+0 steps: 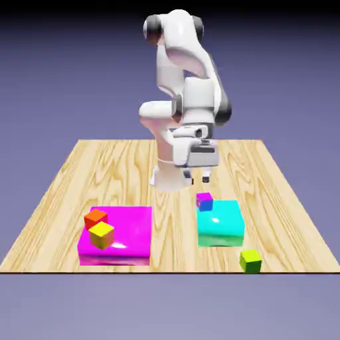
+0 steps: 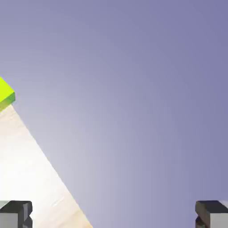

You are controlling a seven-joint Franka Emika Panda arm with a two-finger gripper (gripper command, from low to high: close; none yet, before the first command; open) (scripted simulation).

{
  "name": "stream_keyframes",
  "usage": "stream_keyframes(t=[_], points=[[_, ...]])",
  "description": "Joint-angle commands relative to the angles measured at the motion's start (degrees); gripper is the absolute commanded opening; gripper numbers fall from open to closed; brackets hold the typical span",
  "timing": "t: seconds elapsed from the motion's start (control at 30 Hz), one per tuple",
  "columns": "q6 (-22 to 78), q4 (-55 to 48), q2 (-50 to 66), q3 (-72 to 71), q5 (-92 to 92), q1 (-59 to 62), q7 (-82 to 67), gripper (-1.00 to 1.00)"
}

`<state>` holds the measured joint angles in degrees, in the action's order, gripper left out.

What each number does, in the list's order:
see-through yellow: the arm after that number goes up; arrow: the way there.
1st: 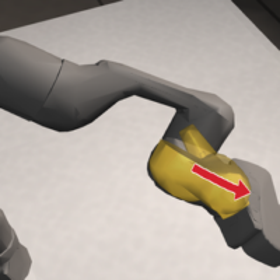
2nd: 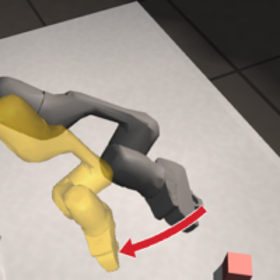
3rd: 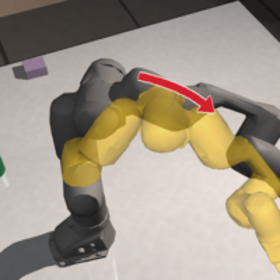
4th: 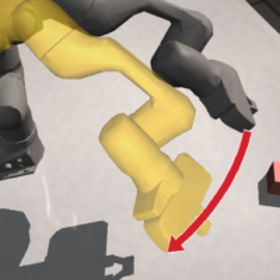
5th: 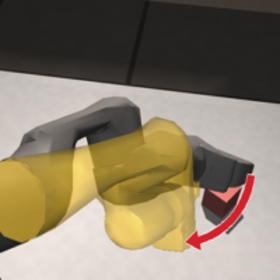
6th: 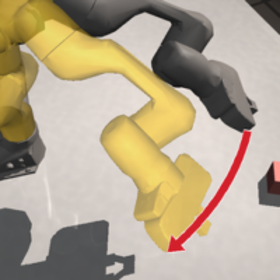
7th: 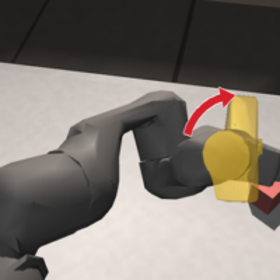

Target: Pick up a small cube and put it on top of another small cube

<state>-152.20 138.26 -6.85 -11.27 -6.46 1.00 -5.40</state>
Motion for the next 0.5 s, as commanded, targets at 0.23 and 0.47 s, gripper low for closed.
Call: stream_keyframes(t=[0.23, 0.47], points=[[9.09, -9.47, 10.75, -4.70, -2.69, 0.71, -19.94, 0.00], [17.04, -17.76, 20.16, -8.81, -5.05, 1.33, -37.38, 0.00]])
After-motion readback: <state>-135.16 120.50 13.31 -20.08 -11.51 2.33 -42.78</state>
